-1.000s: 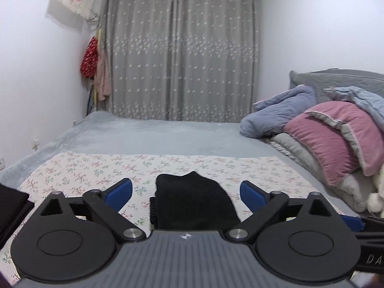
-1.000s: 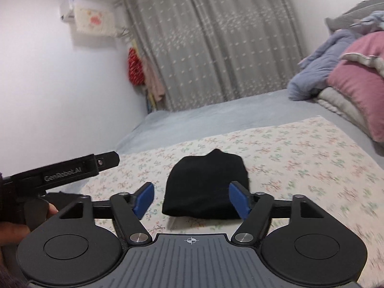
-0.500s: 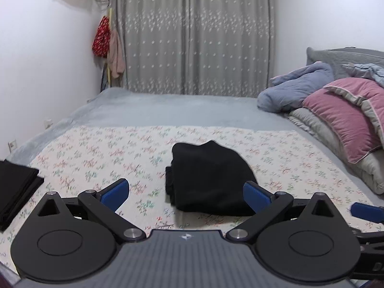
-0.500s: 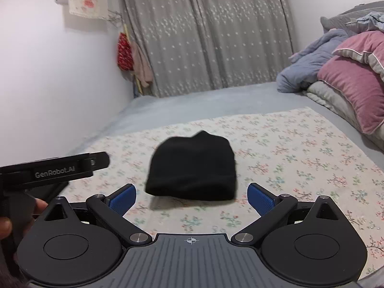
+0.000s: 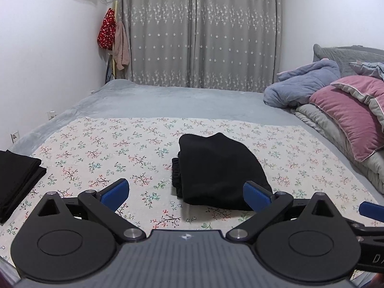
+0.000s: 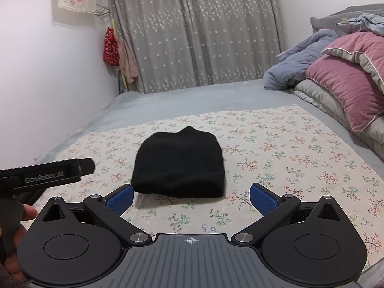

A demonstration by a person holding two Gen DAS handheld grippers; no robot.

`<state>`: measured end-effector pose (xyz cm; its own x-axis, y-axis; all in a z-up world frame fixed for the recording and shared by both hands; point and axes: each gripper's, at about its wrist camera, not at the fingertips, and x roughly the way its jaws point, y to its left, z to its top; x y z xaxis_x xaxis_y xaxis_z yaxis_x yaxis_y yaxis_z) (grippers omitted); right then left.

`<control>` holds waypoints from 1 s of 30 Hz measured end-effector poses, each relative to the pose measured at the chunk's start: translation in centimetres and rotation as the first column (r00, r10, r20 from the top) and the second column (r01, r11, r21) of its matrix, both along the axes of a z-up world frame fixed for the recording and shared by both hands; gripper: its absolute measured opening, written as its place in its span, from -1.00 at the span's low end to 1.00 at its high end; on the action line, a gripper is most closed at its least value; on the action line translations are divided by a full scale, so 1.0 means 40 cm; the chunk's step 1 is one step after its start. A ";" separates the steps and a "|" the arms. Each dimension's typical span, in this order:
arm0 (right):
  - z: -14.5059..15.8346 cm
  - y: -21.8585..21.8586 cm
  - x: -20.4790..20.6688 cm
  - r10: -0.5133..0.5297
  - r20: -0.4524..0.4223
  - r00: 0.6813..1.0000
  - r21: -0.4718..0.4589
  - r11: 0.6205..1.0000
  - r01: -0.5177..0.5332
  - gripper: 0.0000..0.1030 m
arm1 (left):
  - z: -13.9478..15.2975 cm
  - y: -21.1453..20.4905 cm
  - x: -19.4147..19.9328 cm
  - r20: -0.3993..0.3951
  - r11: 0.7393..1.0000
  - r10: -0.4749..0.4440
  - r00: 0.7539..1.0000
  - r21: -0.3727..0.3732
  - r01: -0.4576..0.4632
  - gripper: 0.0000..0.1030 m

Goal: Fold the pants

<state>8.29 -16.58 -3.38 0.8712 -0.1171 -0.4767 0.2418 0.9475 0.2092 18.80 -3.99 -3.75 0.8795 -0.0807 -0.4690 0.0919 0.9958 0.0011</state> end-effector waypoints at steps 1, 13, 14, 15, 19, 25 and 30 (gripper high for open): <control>-0.003 -0.001 0.002 -0.004 -0.007 1.000 0.002 1.000 0.004 1.00 | -0.004 -0.001 0.003 -0.007 1.000 -0.001 1.000 0.002 0.001 0.81; -0.014 0.017 0.009 0.009 -0.029 1.000 -0.016 1.000 -0.009 1.00 | -0.024 0.004 0.008 -0.034 1.000 0.017 0.999 0.012 -0.017 0.81; -0.015 0.018 0.010 0.010 -0.032 0.999 -0.018 1.000 -0.010 1.00 | -0.026 0.005 0.011 -0.036 1.000 0.018 0.999 0.013 -0.017 0.81; -0.016 0.019 0.010 0.009 -0.035 0.999 -0.021 1.000 -0.009 1.00 | -0.027 0.005 0.011 -0.037 1.000 0.020 0.999 0.015 -0.019 0.81; -0.019 0.023 0.013 0.003 -0.043 0.999 -0.034 0.999 -0.004 1.00 | -0.034 0.003 0.011 -0.041 1.000 0.017 0.999 0.026 -0.016 0.81; -0.022 0.026 0.012 0.000 -0.050 0.999 -0.051 0.999 -0.003 1.00 | -0.037 0.000 0.012 -0.047 0.999 0.019 0.999 0.031 -0.017 0.81; -0.022 0.025 0.011 -0.003 -0.054 0.999 -0.056 0.998 0.000 1.00 | -0.040 -0.002 0.011 -0.048 0.999 0.018 0.999 0.036 -0.016 0.81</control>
<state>8.75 -15.59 -4.25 0.8443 -0.1464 -0.5154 0.2527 0.9571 0.1421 19.25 -4.06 -5.37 0.8570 -0.0486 -0.5131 0.0757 0.9966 0.0321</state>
